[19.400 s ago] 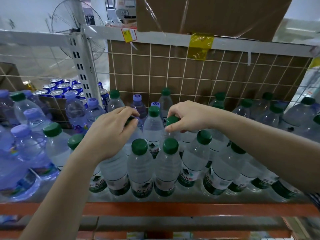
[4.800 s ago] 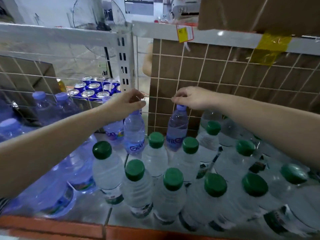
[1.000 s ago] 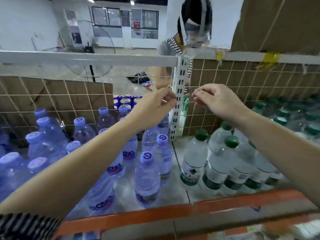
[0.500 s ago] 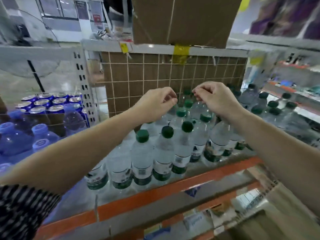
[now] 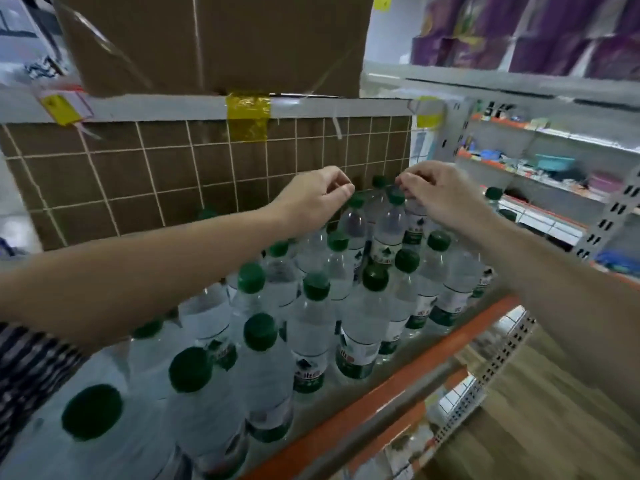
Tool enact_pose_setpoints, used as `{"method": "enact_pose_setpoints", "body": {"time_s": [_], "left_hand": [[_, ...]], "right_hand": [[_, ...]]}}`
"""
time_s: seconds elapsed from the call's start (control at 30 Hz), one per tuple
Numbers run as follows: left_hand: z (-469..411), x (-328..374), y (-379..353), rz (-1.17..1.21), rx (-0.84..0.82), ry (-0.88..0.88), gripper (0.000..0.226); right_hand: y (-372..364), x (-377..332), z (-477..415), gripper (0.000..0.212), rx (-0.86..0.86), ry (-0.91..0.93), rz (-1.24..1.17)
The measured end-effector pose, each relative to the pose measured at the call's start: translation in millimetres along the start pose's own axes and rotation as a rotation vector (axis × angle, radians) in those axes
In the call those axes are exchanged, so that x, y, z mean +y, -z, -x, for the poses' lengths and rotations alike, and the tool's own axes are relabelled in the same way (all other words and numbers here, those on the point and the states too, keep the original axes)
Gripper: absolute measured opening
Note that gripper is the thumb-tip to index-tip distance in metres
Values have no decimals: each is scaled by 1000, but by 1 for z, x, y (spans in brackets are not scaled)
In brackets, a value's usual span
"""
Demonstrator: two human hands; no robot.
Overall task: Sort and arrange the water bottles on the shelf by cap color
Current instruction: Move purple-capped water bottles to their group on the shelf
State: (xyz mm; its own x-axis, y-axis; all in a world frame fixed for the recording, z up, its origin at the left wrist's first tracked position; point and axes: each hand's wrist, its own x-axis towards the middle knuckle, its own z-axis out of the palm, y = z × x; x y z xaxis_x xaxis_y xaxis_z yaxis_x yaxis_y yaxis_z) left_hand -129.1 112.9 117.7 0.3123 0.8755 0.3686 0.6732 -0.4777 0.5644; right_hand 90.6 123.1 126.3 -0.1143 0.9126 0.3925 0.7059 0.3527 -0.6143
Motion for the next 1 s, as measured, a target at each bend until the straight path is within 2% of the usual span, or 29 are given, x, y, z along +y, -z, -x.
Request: {"method": "enact_pose_setpoints", "body": {"time_s": [0.23, 0.4, 0.53, 0.67, 0.83, 1.0], "left_hand": [[-86, 7, -30, 14, -37, -31, 31], [-131, 7, -64, -37, -60, -12, 31], [-161, 7, -89, -85, -23, 57, 32], [-194, 17, -118, -99, 79, 166, 29], [-207, 8, -133, -106, 172, 298, 28], [-203, -17, -133, -155, 209, 452, 25]], "right_hand": [[40, 68, -60, 19, 82, -52, 8], [65, 129, -109, 17, 51, -71, -9], [74, 176, -152, 19, -52, -68, -13], [77, 202, -192, 30, -160, 19, -4], [57, 202, -229, 34, -319, 213, 65], [19, 197, -246, 34, -482, 424, 248]]}}
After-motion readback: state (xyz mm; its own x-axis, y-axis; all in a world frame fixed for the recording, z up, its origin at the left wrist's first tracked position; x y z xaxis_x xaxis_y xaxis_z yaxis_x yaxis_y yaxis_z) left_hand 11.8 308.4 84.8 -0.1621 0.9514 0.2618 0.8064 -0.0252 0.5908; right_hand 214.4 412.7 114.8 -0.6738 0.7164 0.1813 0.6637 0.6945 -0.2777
